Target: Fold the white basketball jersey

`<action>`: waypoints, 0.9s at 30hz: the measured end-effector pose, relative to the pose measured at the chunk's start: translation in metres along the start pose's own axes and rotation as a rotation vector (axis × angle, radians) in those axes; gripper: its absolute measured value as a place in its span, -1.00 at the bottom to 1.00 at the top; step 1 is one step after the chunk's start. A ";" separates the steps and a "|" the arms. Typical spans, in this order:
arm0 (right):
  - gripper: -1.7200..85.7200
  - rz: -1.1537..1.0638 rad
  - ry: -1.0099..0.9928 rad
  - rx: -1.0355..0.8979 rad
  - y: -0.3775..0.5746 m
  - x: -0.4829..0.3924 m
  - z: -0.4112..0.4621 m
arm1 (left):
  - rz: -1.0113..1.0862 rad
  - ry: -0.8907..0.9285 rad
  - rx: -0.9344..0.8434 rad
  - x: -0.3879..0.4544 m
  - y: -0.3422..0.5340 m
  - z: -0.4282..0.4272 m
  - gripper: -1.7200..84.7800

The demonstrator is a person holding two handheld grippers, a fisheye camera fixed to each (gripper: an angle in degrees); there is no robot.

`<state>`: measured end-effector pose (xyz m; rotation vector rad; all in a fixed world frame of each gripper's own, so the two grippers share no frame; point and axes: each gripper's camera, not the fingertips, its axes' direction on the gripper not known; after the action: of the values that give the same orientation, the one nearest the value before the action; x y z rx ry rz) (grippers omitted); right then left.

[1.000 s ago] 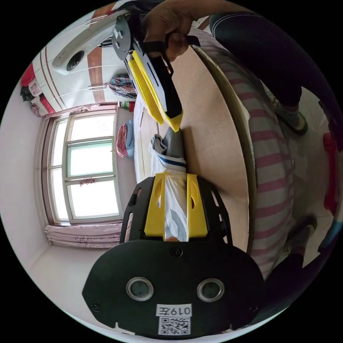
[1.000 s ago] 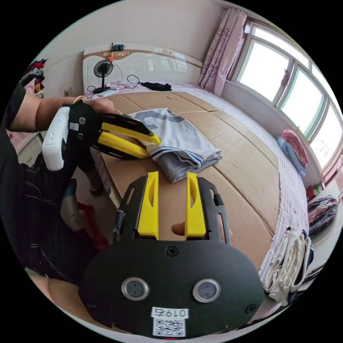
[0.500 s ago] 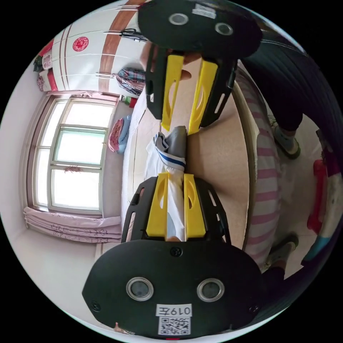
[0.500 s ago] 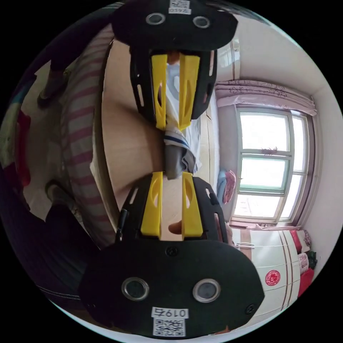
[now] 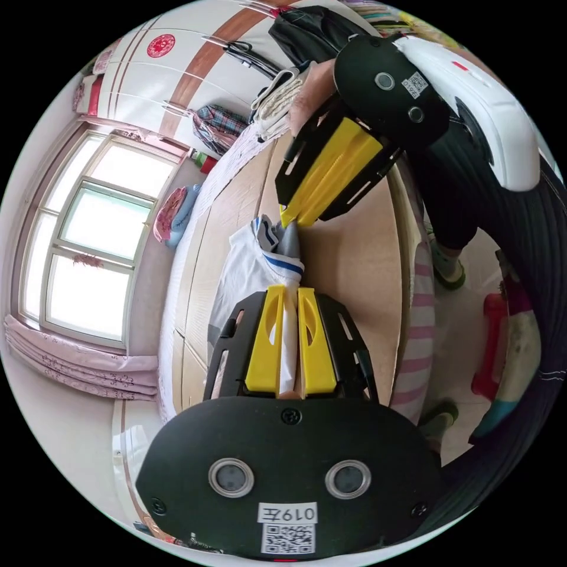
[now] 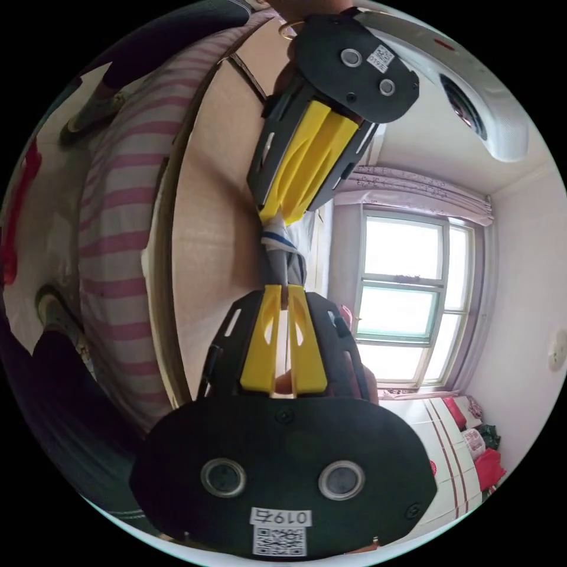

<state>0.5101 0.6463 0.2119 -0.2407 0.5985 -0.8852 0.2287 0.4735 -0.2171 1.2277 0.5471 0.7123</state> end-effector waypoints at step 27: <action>-0.72 -0.072 0.160 0.051 -0.014 -0.004 0.004 | 0.039 0.027 0.015 -0.015 0.011 0.008 -0.95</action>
<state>0.5019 0.6403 0.2229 -0.1471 0.7181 -0.9946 0.2220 0.4587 -0.2040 1.2473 0.5533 0.7595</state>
